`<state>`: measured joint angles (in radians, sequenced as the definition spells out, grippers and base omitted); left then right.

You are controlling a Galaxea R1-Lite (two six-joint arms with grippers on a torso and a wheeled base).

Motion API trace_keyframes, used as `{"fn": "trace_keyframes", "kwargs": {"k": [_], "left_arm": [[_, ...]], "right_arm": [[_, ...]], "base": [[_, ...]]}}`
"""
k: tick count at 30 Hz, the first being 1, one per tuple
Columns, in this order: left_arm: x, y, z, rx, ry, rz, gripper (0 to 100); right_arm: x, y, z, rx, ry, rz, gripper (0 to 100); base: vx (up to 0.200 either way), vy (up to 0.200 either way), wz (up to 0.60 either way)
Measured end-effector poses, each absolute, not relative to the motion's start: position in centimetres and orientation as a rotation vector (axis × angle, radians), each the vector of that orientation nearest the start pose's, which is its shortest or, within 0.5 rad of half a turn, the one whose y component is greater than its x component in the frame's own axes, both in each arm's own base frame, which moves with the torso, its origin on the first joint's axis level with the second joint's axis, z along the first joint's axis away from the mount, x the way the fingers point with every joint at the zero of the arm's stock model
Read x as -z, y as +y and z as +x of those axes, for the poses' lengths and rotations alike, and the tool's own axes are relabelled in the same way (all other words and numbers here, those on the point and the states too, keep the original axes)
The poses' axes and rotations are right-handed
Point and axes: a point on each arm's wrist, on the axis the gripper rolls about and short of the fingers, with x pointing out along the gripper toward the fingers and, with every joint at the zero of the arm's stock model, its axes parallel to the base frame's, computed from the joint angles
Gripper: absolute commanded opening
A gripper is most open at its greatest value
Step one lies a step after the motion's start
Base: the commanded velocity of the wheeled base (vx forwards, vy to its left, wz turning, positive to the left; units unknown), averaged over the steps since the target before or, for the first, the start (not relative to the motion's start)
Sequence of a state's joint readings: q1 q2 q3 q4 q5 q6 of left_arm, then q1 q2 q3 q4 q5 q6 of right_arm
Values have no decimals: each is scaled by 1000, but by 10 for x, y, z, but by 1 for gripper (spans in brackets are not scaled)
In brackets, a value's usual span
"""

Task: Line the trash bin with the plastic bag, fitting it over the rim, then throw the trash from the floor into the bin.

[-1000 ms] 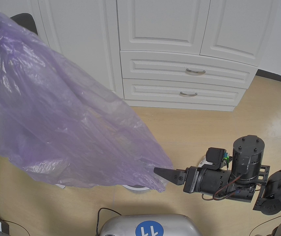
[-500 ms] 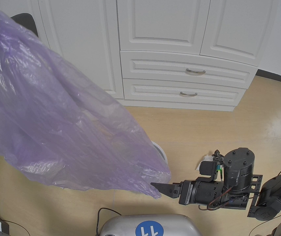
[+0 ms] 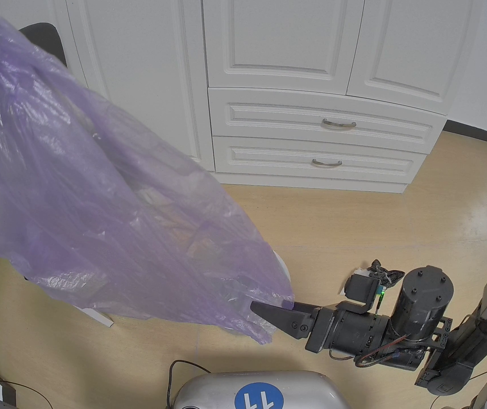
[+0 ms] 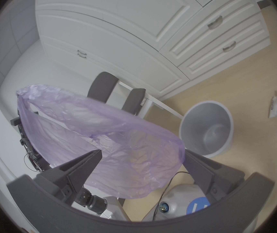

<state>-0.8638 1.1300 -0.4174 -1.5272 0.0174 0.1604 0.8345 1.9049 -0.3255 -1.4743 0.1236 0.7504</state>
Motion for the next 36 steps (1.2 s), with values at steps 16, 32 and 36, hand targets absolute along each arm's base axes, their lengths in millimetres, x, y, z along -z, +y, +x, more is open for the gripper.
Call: {"fn": "trace_keyframes", "kwargs": {"k": [16, 32, 36], "left_arm": [[-290, -96, 78, 762, -812, -242, 0], [-289, -97, 78, 772, -809, -246, 0], [-290, -97, 78, 774, -809, -250, 0]], "right_arm": [[-50, 213, 178, -837, 593, 590, 100], [-55, 224, 186, -819, 549, 634, 100], [-53, 230, 189, -777, 524, 651, 100]], "base": [[0, 0, 0], [0, 0, 0], [0, 0, 0]]}}
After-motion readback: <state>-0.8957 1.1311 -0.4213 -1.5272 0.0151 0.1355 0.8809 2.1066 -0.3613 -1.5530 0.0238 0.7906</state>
